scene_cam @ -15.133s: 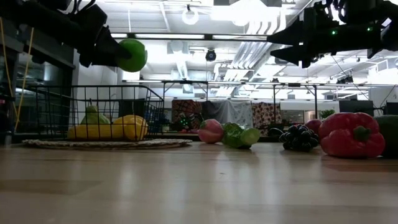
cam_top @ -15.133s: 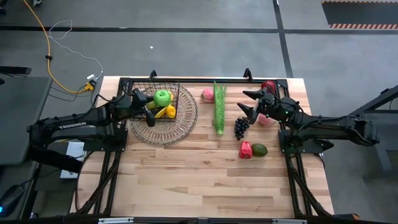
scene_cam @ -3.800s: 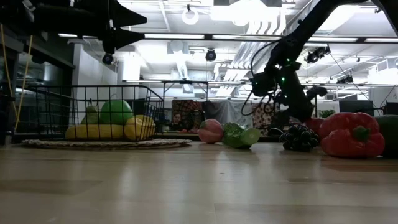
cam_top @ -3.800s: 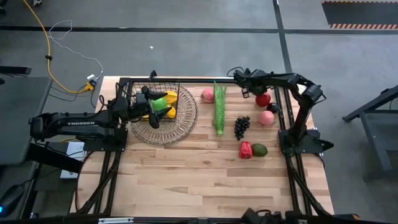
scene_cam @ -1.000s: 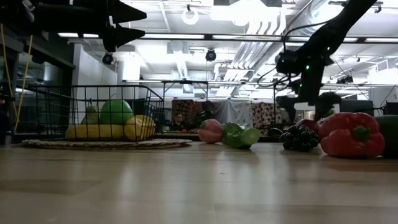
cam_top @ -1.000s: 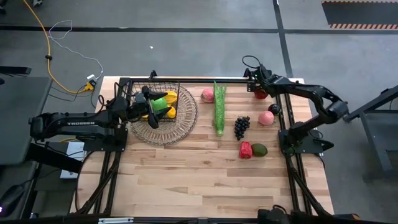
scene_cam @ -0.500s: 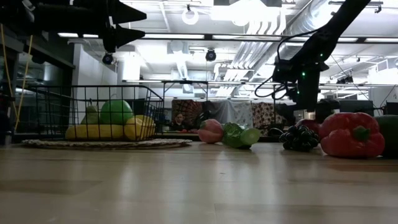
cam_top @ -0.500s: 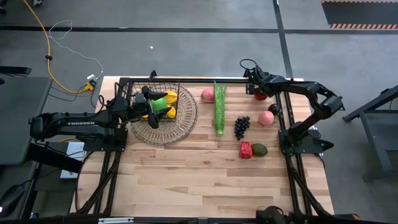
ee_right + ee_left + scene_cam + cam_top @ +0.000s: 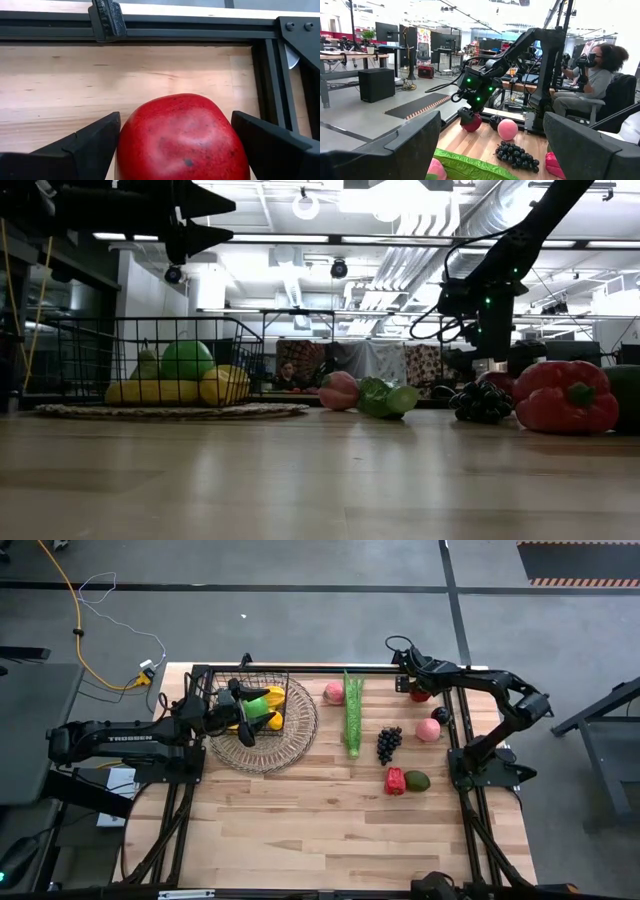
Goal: Build produce basket
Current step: Put the red pomegranate into the black wire basket
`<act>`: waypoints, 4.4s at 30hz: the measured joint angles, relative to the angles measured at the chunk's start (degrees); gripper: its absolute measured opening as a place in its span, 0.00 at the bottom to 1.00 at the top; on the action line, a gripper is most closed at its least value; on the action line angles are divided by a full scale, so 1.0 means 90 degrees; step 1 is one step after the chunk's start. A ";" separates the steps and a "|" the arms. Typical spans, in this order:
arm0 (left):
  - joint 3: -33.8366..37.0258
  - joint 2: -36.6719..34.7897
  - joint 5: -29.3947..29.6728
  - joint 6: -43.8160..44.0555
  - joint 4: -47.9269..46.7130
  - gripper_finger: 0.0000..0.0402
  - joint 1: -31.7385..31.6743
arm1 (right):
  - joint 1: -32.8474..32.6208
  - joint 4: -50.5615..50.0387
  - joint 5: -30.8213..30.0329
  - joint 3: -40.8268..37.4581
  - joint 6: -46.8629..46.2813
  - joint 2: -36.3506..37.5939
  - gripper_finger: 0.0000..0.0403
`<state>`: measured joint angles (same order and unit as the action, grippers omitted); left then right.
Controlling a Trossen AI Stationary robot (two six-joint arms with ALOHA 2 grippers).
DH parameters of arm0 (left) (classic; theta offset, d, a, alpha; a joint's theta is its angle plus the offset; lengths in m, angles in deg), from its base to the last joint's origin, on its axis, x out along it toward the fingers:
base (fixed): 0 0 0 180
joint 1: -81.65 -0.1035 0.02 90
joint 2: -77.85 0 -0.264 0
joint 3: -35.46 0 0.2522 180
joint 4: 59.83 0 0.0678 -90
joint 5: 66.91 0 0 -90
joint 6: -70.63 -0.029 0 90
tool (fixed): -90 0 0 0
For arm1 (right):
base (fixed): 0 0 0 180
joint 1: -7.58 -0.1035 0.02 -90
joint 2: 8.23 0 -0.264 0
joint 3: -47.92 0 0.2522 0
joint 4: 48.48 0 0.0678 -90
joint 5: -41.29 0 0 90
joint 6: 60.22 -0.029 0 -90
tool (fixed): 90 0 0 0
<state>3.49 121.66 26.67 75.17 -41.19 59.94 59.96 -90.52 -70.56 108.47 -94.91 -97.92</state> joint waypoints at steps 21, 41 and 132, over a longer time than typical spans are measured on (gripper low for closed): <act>0.0002 0.0000 0.0000 -0.0024 -0.0005 0.85 -0.0001 | -0.1137 -0.0119 -0.0506 -0.0112 0.1295 0.1116 0.76; -0.0162 0.0712 -0.0773 -0.0085 -0.0170 0.85 0.0005 | -0.3901 0.7615 0.1738 -0.2034 0.1622 0.2118 0.76; -0.2424 0.4738 -0.1218 0.0112 0.0793 0.65 0.0834 | -0.5163 0.7807 0.2869 -0.0494 0.2838 0.0767 0.77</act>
<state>-18.33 164.31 15.71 76.18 -34.05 67.45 13.49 -20.26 -44.74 104.03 -69.37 -91.02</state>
